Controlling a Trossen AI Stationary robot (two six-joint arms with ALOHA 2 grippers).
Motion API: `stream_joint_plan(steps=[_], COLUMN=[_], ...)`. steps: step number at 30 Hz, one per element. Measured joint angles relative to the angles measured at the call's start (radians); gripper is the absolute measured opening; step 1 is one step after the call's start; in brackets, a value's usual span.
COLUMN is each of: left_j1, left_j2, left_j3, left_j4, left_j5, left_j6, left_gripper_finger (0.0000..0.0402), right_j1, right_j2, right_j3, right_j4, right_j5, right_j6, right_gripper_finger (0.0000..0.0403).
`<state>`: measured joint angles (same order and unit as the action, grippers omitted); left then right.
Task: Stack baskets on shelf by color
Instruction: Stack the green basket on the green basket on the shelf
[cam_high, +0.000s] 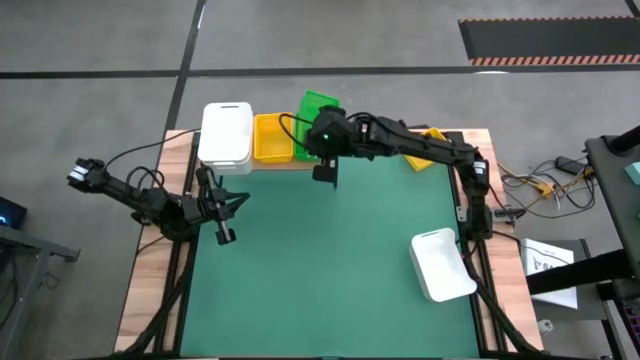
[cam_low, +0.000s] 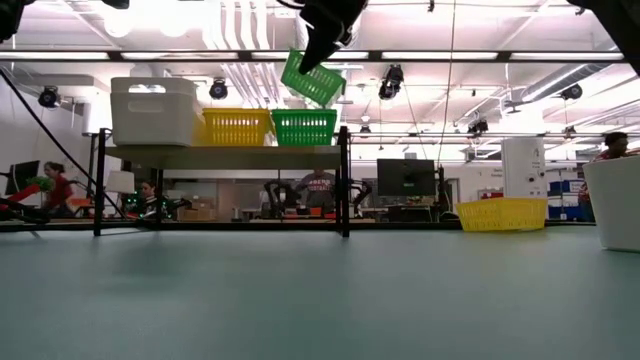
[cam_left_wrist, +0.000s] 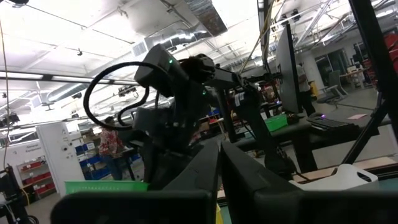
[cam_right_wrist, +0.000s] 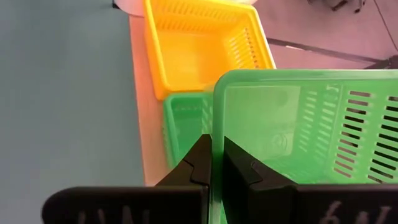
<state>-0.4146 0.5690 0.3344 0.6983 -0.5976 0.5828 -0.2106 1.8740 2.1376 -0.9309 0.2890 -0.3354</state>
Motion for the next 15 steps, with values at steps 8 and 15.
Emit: stream_joint_plan(steps=[8,15], left_j1=[0.000,0.000], left_j2=[0.000,0.000], left_j3=[0.000,0.000], left_j4=[0.000,0.000], left_j5=[0.000,0.000], left_j6=[0.000,0.000], left_gripper_finger=[0.0002,0.0002], right_j1=[-0.044,-0.052], right_j2=[0.005,0.010], right_j3=[-0.008,-0.010], right_j4=[0.001,0.001], right_j5=[-0.084,-0.087], right_j6=[-0.014,-0.020], right_gripper_finger=[0.0009,0.0009])
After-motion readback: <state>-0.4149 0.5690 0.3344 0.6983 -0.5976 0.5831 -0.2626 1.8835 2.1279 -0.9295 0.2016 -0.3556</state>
